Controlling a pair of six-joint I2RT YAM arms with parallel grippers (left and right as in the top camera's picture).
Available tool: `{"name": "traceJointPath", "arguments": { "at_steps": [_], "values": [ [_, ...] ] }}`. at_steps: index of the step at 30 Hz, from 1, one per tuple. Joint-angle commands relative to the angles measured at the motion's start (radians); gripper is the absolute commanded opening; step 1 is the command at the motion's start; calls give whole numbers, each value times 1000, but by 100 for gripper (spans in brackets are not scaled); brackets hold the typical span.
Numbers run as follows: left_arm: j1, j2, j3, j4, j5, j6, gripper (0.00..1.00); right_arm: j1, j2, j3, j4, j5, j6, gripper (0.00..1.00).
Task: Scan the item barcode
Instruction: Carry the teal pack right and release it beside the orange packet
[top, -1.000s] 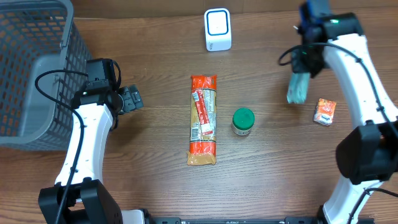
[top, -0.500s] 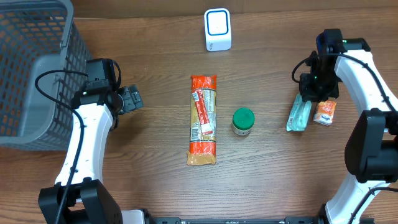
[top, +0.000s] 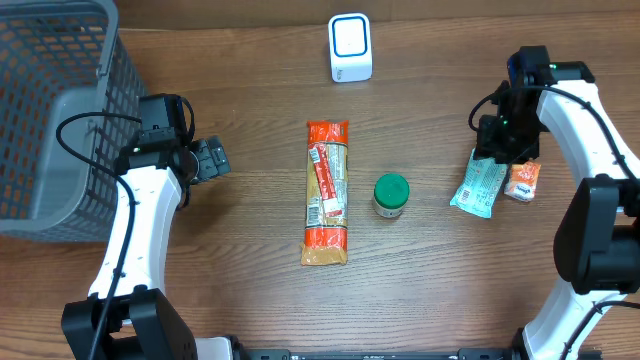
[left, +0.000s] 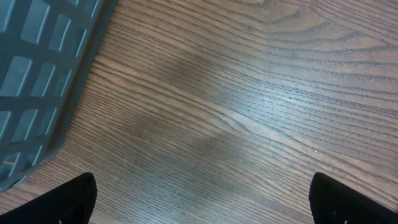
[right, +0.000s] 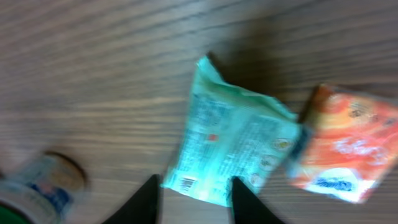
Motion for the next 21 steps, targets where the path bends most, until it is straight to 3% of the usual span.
{"name": "traceJointPath", "arguments": {
  "at_steps": [1,13,21],
  "values": [
    [-2,-16,15,0,1,22,100,39,-3,-32,29,-72,34,21],
    [-2,-16,15,0,1,22,100,121,-3,-244,299,10,128,19],
    [-2,-16,15,0,1,22,100,110,-3,-257,241,207,149,19]
  ]
}}
